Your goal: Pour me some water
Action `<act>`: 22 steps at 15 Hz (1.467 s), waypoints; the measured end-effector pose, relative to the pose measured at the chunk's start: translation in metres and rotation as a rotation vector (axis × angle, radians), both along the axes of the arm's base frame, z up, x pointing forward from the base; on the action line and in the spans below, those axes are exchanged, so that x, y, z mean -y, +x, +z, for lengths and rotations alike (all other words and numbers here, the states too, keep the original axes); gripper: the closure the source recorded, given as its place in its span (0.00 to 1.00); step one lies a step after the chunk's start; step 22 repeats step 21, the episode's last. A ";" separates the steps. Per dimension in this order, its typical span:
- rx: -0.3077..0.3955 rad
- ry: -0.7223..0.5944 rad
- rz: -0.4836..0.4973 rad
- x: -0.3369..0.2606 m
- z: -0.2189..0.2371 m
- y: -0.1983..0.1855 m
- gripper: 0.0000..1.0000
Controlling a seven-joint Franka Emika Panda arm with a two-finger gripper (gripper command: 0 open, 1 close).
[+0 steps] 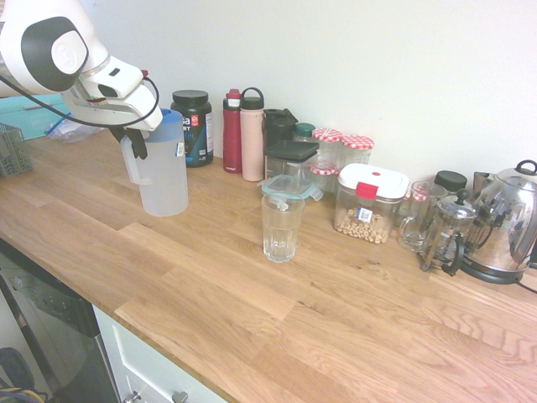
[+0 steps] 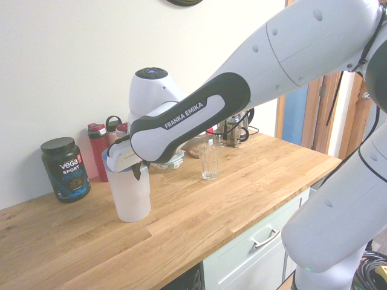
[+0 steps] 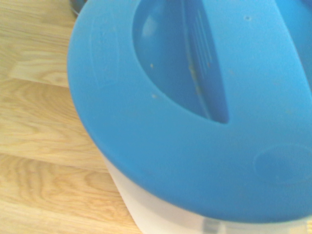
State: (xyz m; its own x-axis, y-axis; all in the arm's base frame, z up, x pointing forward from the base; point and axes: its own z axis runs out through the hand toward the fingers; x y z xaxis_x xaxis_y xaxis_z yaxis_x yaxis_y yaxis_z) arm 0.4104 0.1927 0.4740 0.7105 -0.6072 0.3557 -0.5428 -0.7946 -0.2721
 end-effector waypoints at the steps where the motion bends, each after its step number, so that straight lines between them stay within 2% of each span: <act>1: -0.006 -0.002 -0.017 -0.001 0.001 0.002 1.00; 2: -0.011 -0.005 -0.031 -0.001 0.001 0.003 0.00; 9: -0.073 -0.008 -0.093 0.006 0.004 -0.002 0.00; 15: -0.102 -0.020 -0.105 0.005 0.020 -0.015 0.00; 18: -0.164 -0.010 -0.108 0.001 0.040 -0.045 0.00; 21: -0.189 -0.001 -0.110 0.010 0.070 -0.091 0.00; 22: -0.189 -0.001 -0.110 0.010 0.070 -0.091 0.00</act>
